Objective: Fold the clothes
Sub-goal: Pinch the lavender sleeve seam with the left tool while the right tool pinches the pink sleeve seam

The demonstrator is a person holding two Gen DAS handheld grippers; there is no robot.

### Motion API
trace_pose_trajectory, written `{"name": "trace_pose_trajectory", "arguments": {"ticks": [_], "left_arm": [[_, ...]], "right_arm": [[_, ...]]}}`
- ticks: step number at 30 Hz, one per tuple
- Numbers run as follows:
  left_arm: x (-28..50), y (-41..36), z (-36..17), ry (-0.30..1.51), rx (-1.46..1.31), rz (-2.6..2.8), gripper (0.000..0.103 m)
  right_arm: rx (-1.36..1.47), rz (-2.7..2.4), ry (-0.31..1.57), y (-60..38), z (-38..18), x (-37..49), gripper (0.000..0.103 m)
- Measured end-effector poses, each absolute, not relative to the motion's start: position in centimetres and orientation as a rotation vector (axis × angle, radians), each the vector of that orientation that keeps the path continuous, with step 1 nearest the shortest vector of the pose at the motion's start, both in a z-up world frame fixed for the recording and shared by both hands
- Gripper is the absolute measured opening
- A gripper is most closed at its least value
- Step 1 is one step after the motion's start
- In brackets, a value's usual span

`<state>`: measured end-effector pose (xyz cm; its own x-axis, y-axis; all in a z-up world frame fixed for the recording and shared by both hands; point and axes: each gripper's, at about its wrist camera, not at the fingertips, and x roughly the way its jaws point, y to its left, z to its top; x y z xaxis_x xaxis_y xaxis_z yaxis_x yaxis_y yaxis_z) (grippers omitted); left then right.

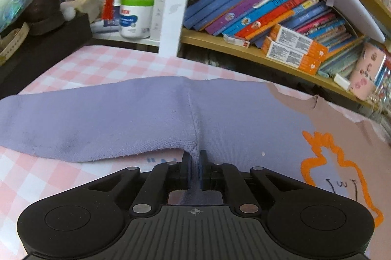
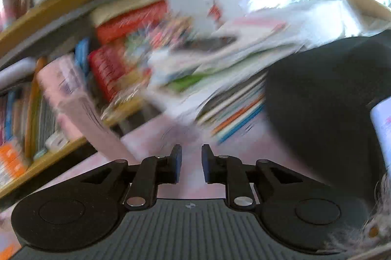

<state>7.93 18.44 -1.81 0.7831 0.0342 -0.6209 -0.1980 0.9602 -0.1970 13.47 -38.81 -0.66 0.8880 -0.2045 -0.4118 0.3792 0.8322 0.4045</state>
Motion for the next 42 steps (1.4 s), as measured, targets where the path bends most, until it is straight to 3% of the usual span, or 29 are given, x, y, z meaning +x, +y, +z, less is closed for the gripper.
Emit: {"name": "trace_pose_trajectory", "arguments": {"ticks": [2,7,10,13,25,34,39,41,42], "left_arm": [[7.8,18.7,-1.8,0.659,-0.267,0.127,0.007],[7.7,18.6,-1.8,0.659,-0.251,0.127,0.007],[7.7,18.9,-1.8,0.658,-0.229,0.144,0.007],[7.8,19.6,-1.7,0.660,-0.212,0.181,0.007],[7.3,20.6,-1.7,0.667,-0.219,0.152,0.008],[7.0,20.4,-1.9,0.642,-0.216,0.148,0.010],[7.0,20.4,-1.9,0.641,-0.198,0.137,0.010],[7.0,20.4,-1.9,0.643,-0.194,0.134,0.010],[7.0,20.4,-1.8,0.645,-0.191,0.135,0.010]], "right_arm": [[0.565,-0.243,0.385,-39.5,-0.8,13.5,0.034],[0.464,-0.160,0.407,-36.3,0.1,13.5,0.034],[0.330,-0.065,0.435,-33.0,0.5,13.5,0.048],[0.214,0.048,0.487,-29.7,0.3,14.0,0.051],[0.144,0.334,0.622,-23.5,-0.6,13.2,0.051],[0.369,0.314,0.717,-26.7,-2.2,14.2,0.040],[0.285,0.381,0.723,-24.1,-2.1,13.1,0.034],[0.198,0.411,0.719,-22.2,-2.0,12.5,0.023],[0.143,0.414,0.708,-21.2,-1.9,12.2,0.022]]}}
